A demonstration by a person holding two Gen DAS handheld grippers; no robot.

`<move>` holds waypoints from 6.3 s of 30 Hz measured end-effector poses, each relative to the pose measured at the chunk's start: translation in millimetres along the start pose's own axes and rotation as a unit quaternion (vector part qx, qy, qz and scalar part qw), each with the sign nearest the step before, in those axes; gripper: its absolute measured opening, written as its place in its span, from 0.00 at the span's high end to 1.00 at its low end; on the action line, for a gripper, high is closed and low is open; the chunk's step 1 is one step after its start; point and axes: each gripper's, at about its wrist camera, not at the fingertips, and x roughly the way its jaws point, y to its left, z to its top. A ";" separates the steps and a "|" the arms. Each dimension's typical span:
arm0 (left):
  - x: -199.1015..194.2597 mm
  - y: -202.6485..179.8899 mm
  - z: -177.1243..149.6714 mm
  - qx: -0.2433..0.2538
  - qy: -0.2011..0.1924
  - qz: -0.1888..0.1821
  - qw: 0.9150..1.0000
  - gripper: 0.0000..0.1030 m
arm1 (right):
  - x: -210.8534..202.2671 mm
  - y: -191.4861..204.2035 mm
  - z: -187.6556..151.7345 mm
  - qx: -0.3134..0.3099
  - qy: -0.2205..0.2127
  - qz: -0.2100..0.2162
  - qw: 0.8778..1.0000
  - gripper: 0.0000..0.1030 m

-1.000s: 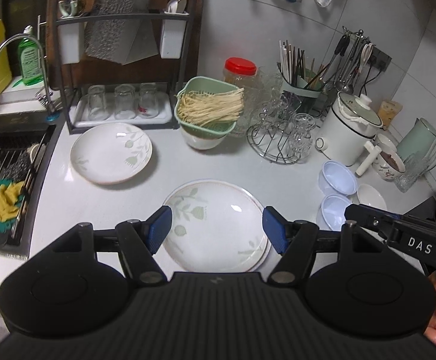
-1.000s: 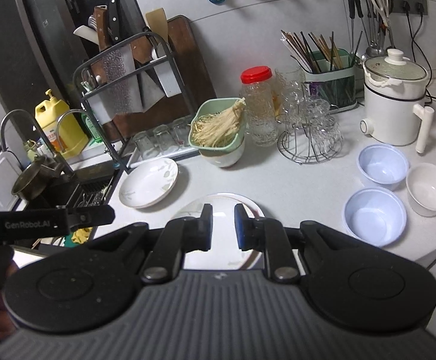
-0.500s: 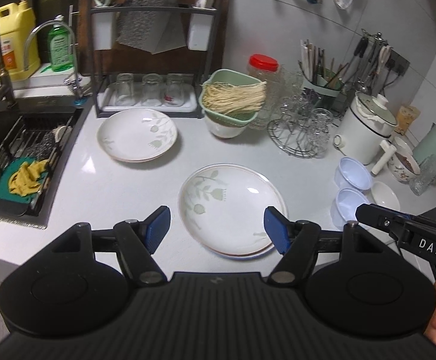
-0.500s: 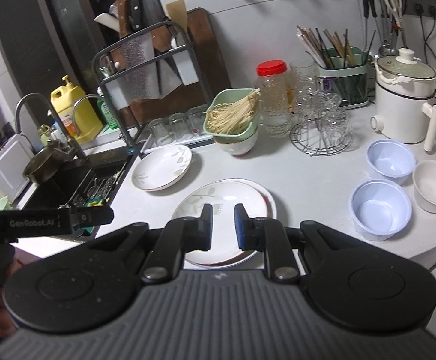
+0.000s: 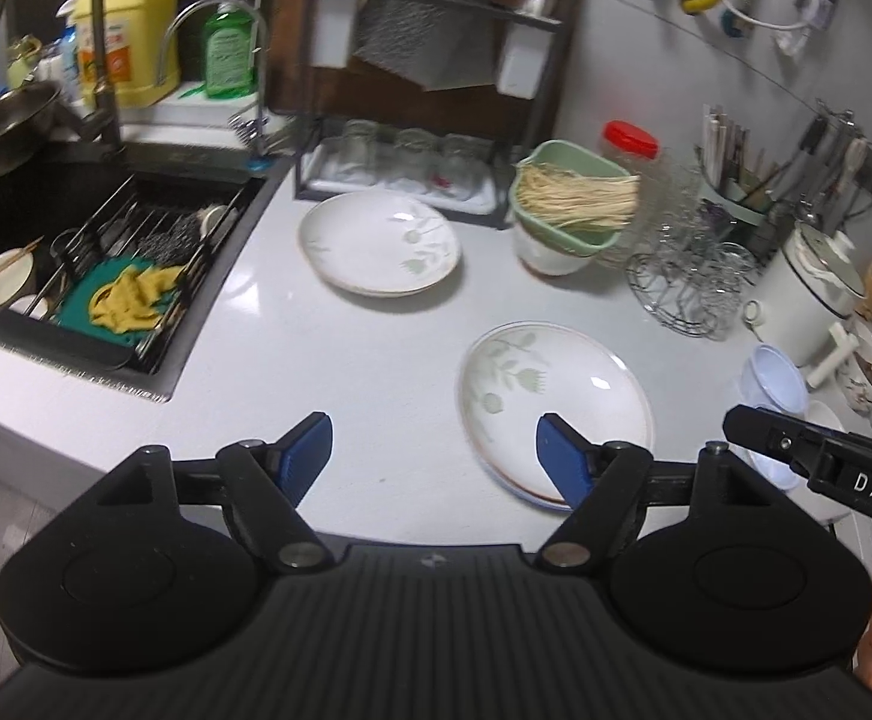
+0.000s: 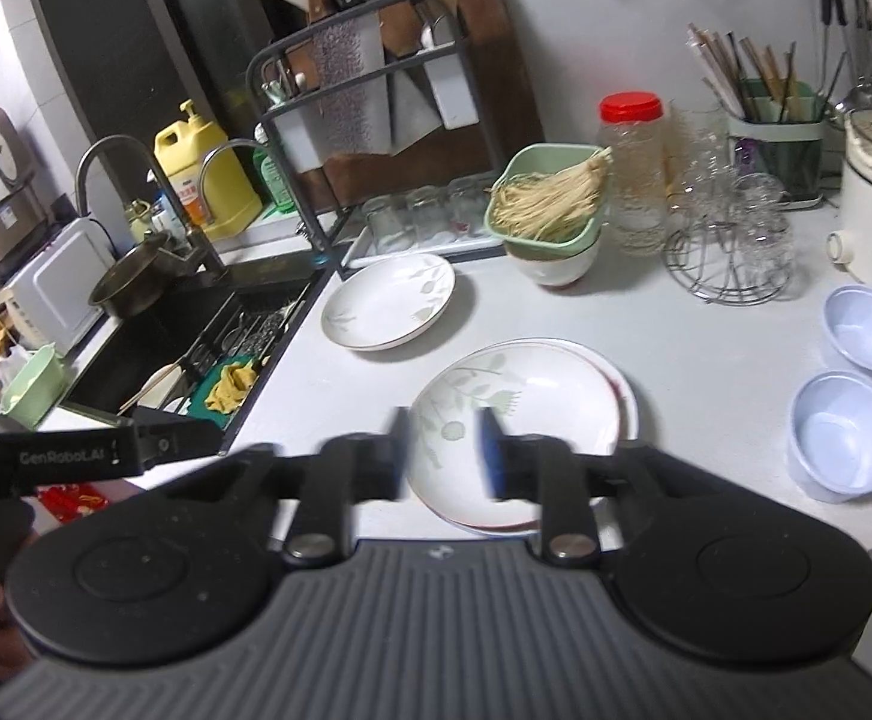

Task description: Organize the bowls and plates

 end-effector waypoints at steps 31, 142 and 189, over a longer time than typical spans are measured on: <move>145.7 135.7 158.6 -0.006 0.018 -0.044 0.999 0.19 | 169.1 61.3 86.2 0.055 0.036 -0.055 0.996 0.24; 245.0 86.2 206.9 -0.060 0.165 -0.236 0.956 0.53 | 201.1 -6.0 125.0 0.188 0.130 -0.063 0.971 0.71; 280.8 -16.3 93.1 -0.007 0.276 -0.171 0.946 0.51 | 159.2 -101.6 -8.9 0.209 0.112 -0.098 0.966 0.73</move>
